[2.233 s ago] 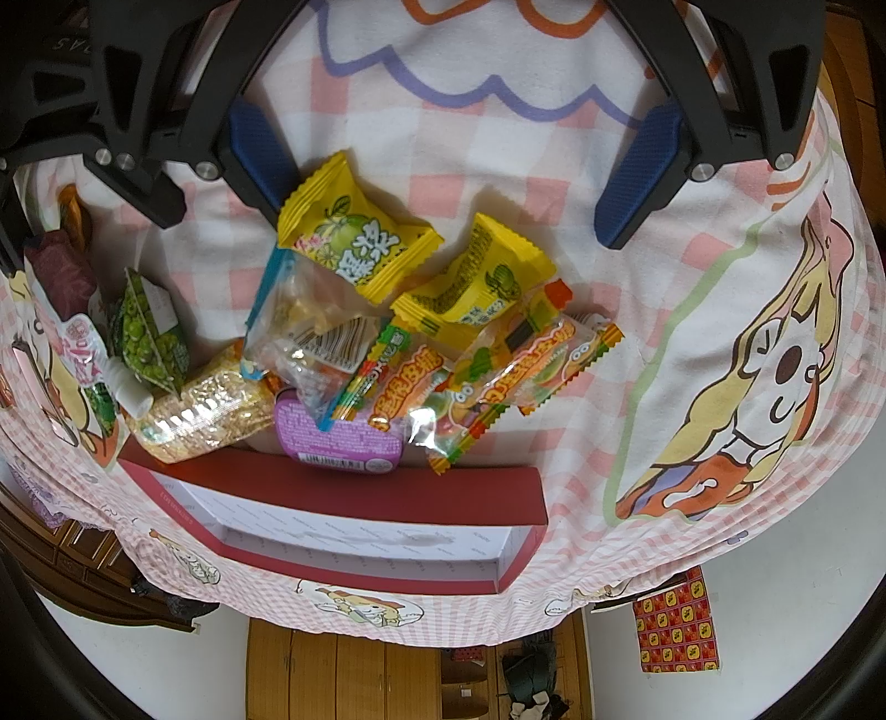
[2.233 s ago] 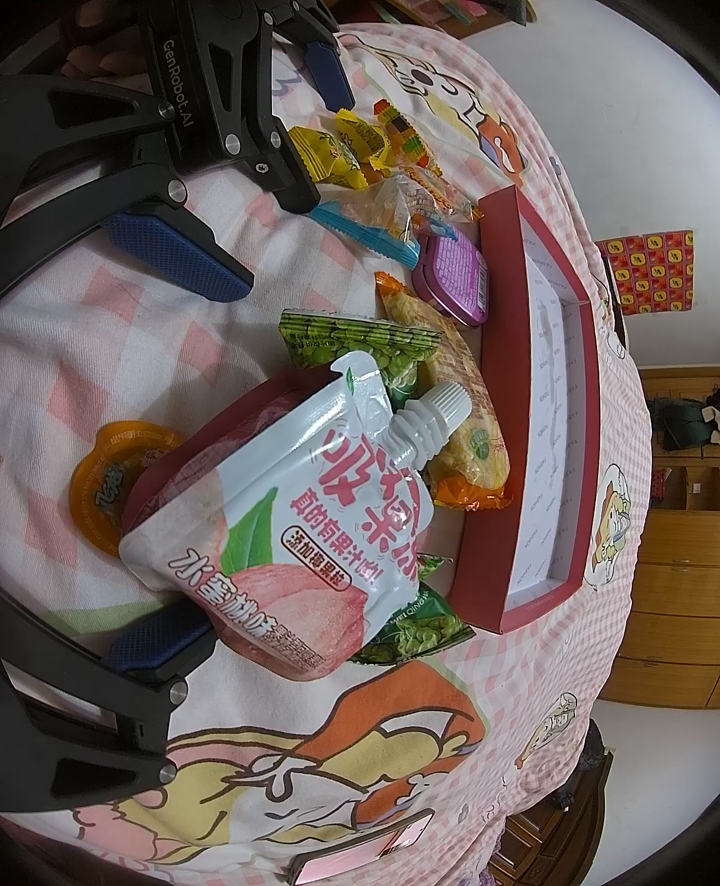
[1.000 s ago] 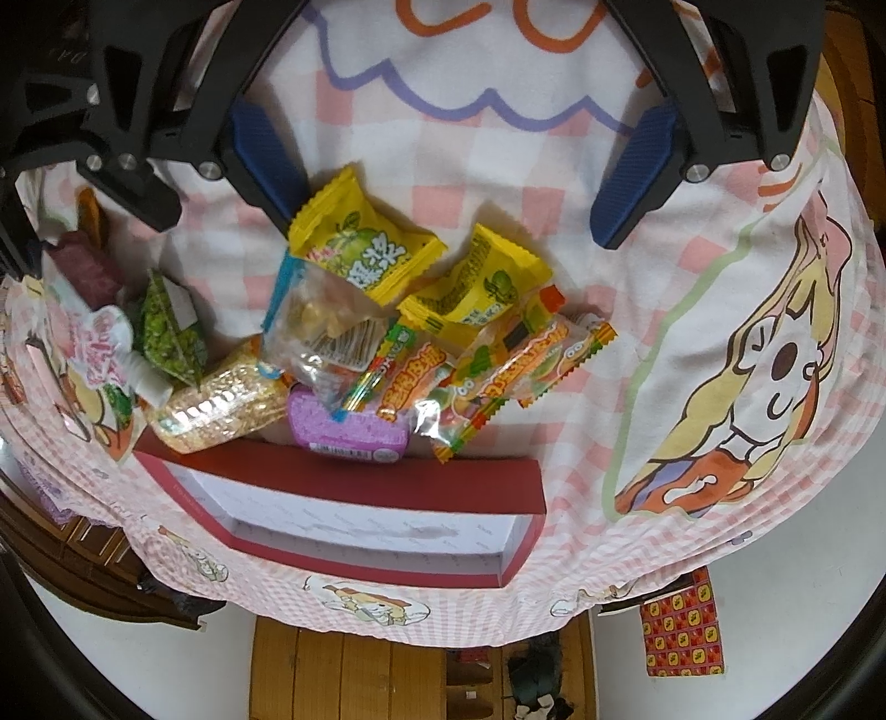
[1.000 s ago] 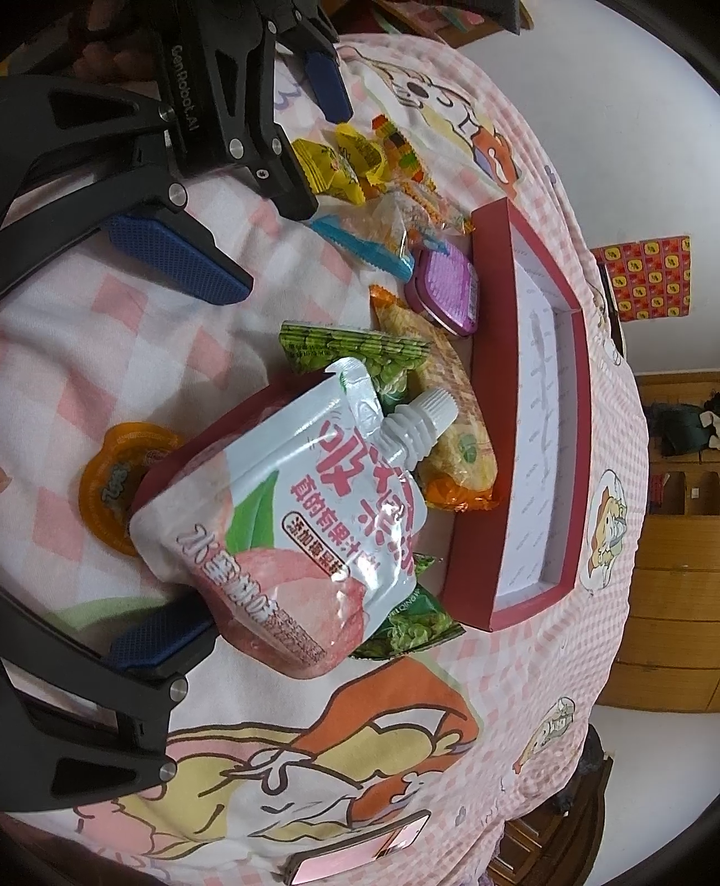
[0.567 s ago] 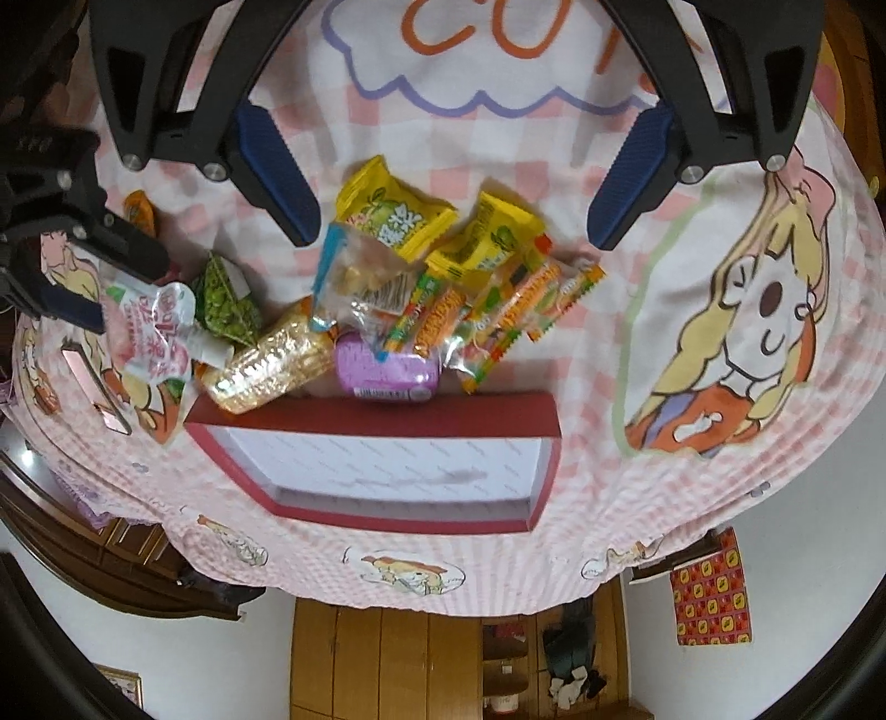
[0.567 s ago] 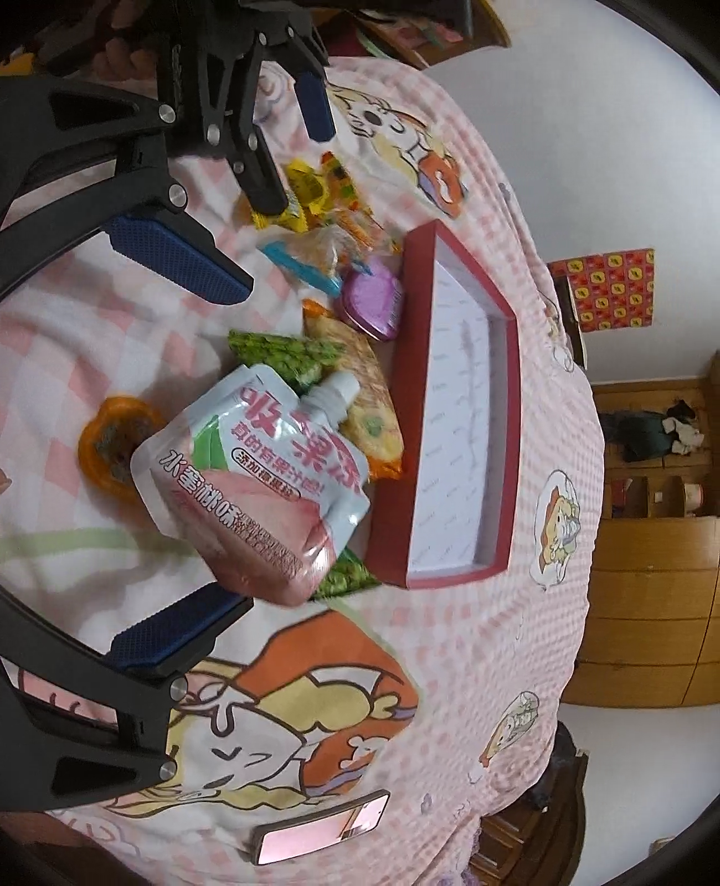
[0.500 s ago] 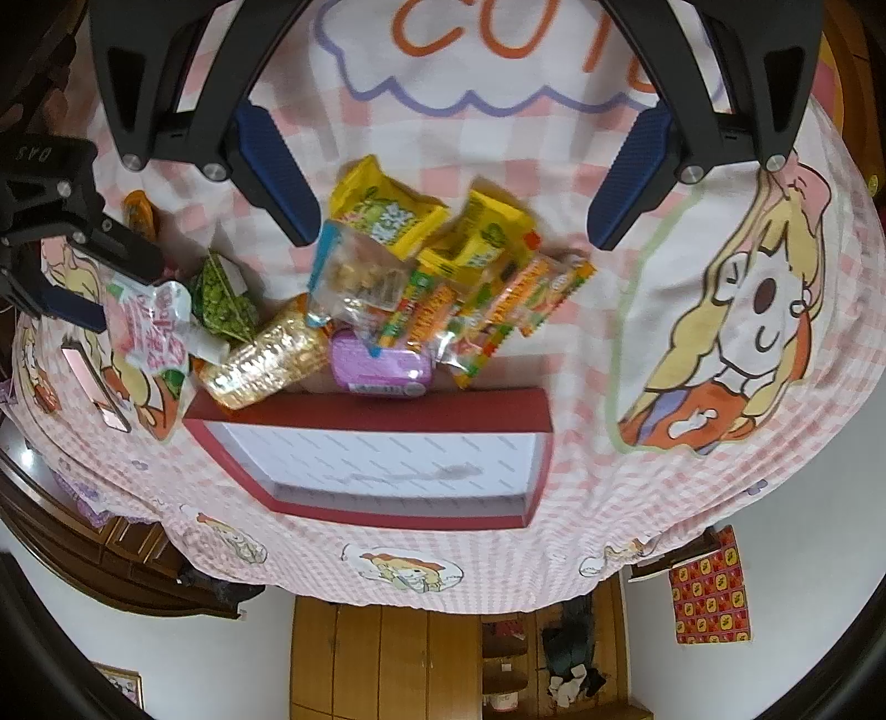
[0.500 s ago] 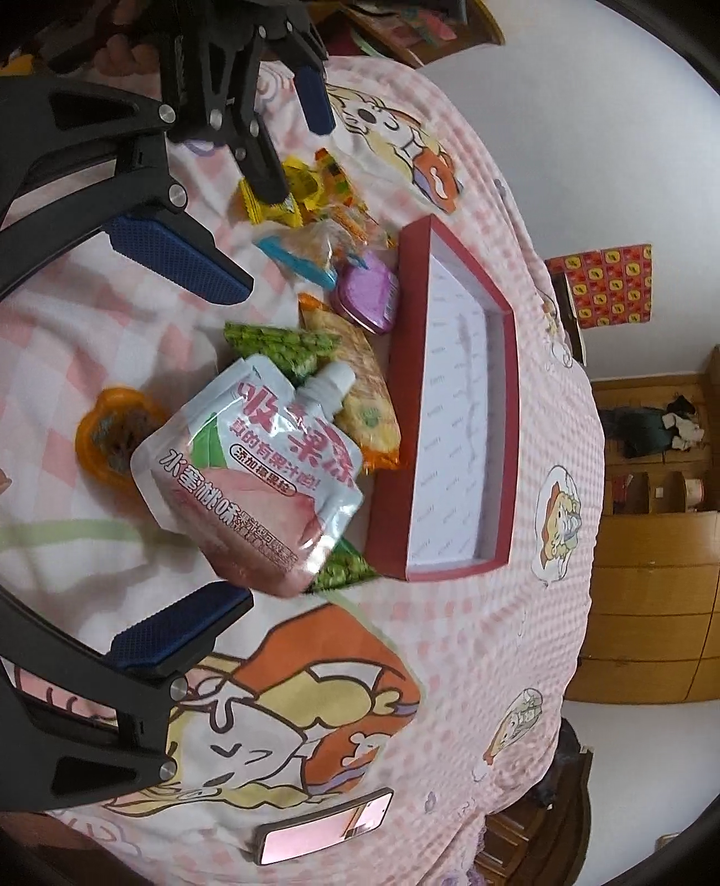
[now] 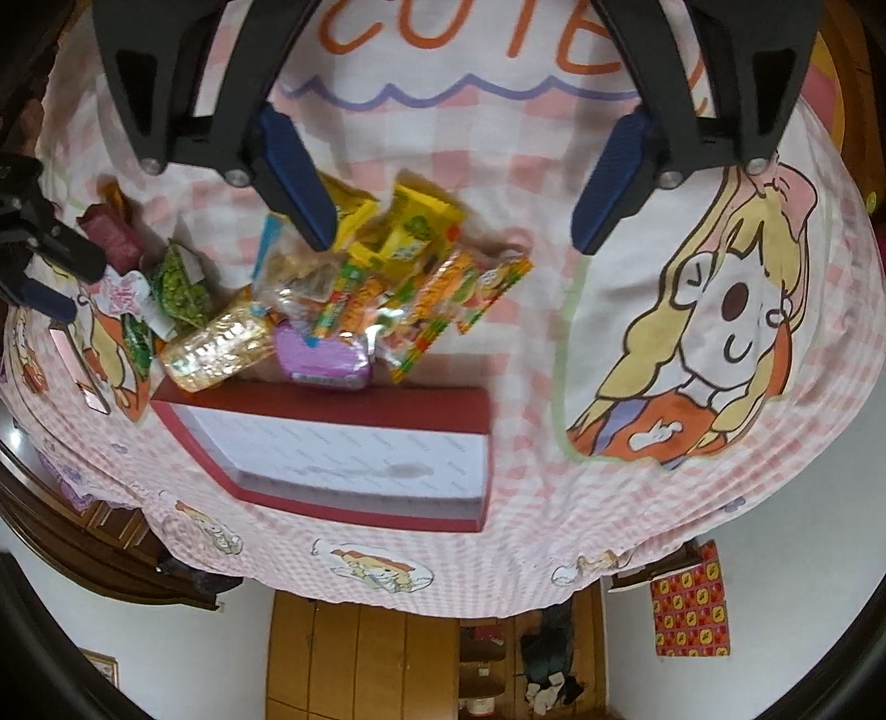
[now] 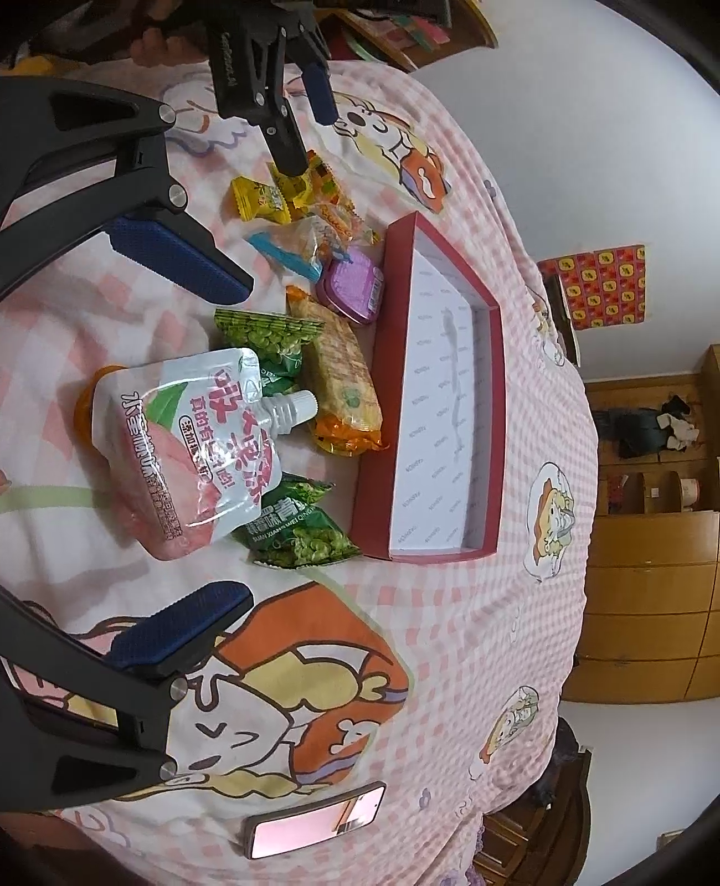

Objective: Organize snacks
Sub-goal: 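Move the right tool toward the peach juice pouch while the left tool approaches the striped candy pack, then close the right tool on the peach juice pouch while the left tool grasps the striped candy pack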

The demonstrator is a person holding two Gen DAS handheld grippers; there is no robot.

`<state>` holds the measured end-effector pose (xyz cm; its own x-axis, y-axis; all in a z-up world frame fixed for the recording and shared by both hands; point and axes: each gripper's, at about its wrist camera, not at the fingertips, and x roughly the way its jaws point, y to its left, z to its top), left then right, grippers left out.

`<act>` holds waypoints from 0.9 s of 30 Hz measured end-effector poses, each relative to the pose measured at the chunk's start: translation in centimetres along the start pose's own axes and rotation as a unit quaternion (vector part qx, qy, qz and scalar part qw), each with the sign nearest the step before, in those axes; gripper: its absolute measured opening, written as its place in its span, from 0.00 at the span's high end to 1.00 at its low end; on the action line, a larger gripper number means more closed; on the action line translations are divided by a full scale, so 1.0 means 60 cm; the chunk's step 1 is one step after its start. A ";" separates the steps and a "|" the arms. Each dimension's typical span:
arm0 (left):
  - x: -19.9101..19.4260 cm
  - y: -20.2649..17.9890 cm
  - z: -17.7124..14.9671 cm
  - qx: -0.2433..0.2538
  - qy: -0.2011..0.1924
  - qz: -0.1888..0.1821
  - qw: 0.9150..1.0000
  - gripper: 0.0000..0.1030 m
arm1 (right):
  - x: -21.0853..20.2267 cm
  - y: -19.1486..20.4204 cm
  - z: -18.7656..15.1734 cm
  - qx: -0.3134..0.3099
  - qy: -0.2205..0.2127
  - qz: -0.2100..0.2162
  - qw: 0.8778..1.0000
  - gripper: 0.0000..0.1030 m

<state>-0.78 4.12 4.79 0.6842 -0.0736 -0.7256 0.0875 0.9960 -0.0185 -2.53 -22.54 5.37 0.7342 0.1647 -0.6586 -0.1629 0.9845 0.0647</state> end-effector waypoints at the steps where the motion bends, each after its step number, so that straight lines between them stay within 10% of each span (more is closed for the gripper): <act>1: 0.001 0.004 -0.001 -0.001 0.001 0.000 1.000 0.20 | 0.000 0.000 0.000 0.001 0.001 0.002 1.000 0.01; 10: 0.015 0.033 0.014 -0.017 0.004 -0.014 1.000 0.45 | -0.001 0.005 -0.005 -0.004 0.012 0.020 1.000 0.12; 27: 0.050 0.023 0.022 -0.020 0.008 -0.060 0.998 0.59 | 0.027 0.001 -0.010 -0.002 0.036 0.020 0.999 0.28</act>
<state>2.32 5.18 3.49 0.6591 -0.1925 -0.7270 0.1387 0.9812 -0.1341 -1.75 -22.28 3.89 0.6783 0.1983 -0.7075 -0.1938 0.9771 0.0881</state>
